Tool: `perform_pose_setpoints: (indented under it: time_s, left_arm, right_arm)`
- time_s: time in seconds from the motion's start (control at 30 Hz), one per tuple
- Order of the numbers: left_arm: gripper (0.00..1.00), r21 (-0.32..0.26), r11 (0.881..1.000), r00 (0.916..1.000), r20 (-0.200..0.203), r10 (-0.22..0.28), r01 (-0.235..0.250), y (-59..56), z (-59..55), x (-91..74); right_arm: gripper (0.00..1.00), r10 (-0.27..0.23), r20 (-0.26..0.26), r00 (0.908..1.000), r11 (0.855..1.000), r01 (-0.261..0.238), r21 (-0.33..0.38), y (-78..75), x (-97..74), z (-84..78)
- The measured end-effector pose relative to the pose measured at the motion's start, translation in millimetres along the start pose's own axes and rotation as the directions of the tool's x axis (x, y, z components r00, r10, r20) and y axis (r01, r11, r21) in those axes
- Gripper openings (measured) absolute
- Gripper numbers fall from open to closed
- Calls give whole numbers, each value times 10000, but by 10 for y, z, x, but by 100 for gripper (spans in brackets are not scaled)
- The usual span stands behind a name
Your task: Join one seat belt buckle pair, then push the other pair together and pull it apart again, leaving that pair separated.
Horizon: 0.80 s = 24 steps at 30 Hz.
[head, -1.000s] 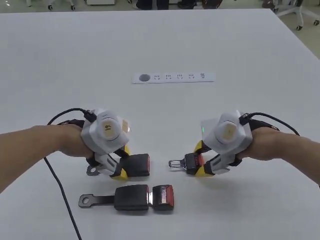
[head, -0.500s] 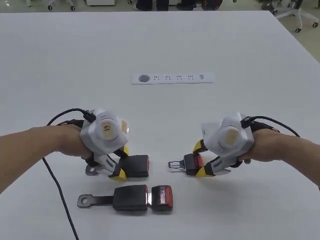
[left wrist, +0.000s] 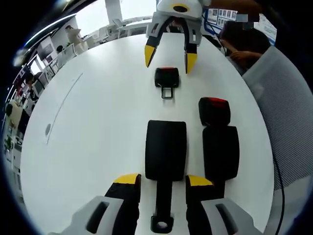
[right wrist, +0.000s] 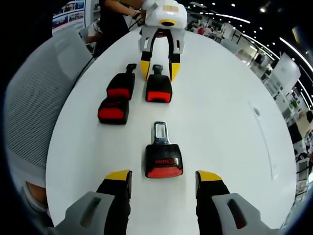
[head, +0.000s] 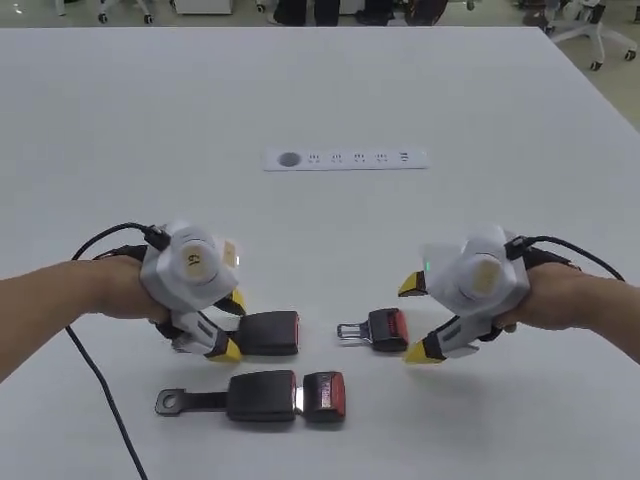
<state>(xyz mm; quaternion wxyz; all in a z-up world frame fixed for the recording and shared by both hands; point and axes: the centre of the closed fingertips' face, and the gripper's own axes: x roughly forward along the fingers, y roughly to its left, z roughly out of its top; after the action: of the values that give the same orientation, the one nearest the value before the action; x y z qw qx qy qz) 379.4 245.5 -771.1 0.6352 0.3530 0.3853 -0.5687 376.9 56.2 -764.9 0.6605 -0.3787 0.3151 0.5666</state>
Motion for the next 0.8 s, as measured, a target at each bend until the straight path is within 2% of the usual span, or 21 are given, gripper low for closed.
perform_pose_setpoints:
  time_s: [0.1,0.23,0.3,0.47,0.5,0.57,0.6,0.63,0.8]
  left_arm:
    - [38,-129,9999,9999,62,96,-95,13,-37,-56]
    - [41,-687,9976,9990,431,110,-80,-27,-24,-123]
    - [42,-877,9960,9983,544,192,-144,-12,-77,-139]
    - [47,-1507,9883,9928,1130,400,-227,-89,-119,-244]
    - [48,-1854,9821,9887,1370,608,-347,-86,-128,-271]
    - [49,-2057,9775,9847,1550,792,-462,-103,-178,-331]
    - [50,-2245,9730,9810,1707,926,-528,-136,-145,-367]
    - [51,-2418,9686,9773,1845,1040,-575,-147,-173,-397]
    - [58,-3060,9493,9592,2393,1503,-724,-223,-248,-473]
  right_arm:
    - [52,-59,46,10000,9998,59,180,8,-22,-22]
    - [57,-133,207,9997,9983,121,572,56,-51,-17]
    - [57,-222,276,9994,9973,202,705,68,-64,-22]
    - [59,-454,473,9978,9931,399,1105,108,-139,-20]
    - [60,-530,542,9971,9916,461,1210,114,-162,-13]
    - [62,-695,668,9953,9878,593,1443,131,-191,-11]
    - [62,-817,772,9937,9848,686,1596,143,-204,-10]
    - [63,-891,847,9924,9831,740,1672,149,-202,-16]
    - [67,-1552,1277,9796,9642,1221,2354,189,-273,-4]
